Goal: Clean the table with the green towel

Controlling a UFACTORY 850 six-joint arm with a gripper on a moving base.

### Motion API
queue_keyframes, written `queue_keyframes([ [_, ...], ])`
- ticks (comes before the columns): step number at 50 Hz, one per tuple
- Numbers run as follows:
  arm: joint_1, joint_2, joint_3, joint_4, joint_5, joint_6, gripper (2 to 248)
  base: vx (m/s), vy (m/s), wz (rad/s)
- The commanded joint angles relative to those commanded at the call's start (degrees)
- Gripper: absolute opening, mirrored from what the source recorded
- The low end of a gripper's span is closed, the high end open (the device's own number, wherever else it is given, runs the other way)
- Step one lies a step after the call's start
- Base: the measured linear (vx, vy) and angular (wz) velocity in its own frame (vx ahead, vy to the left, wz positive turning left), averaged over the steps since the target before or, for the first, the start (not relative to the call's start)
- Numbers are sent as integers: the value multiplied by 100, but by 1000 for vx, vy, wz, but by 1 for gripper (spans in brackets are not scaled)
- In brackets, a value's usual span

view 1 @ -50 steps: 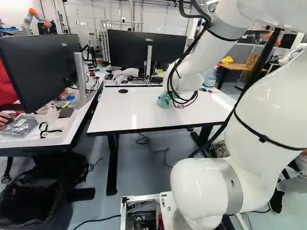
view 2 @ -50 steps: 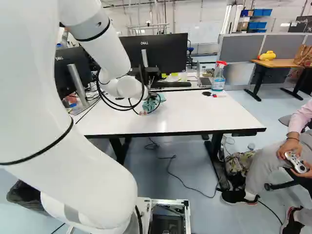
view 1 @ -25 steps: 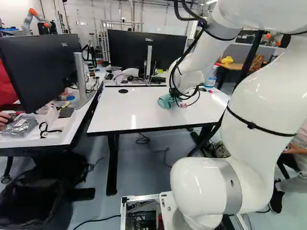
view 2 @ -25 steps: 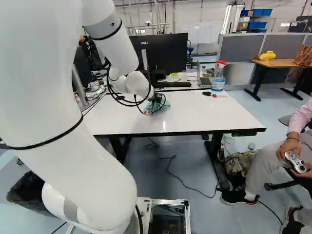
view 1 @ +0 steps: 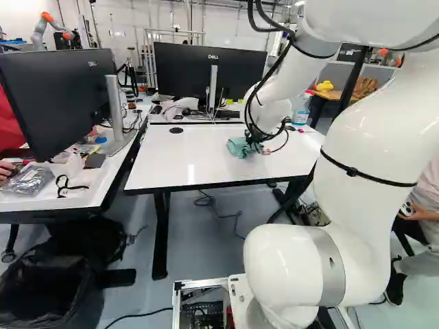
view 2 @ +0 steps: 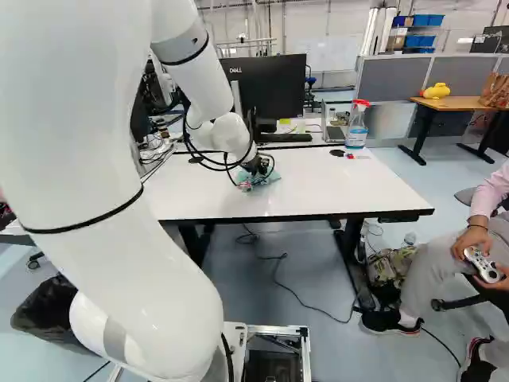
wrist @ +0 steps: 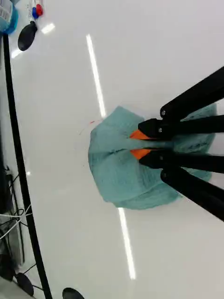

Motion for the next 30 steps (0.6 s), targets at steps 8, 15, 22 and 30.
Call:
queue_keyframes([
  [8, -31, -55, -60, 0, -222, 0, 42, 0, 0, 0],
  [15, -34, -61, -67, 0, -378, 0, 42, 0, 0, 0],
  [22, -34, -61, -67, 0, -418, 0, 42, 0, 0, 0],
  [30, -34, -61, -67, 0, -418, 0, 42, 0, 0, 0],
])
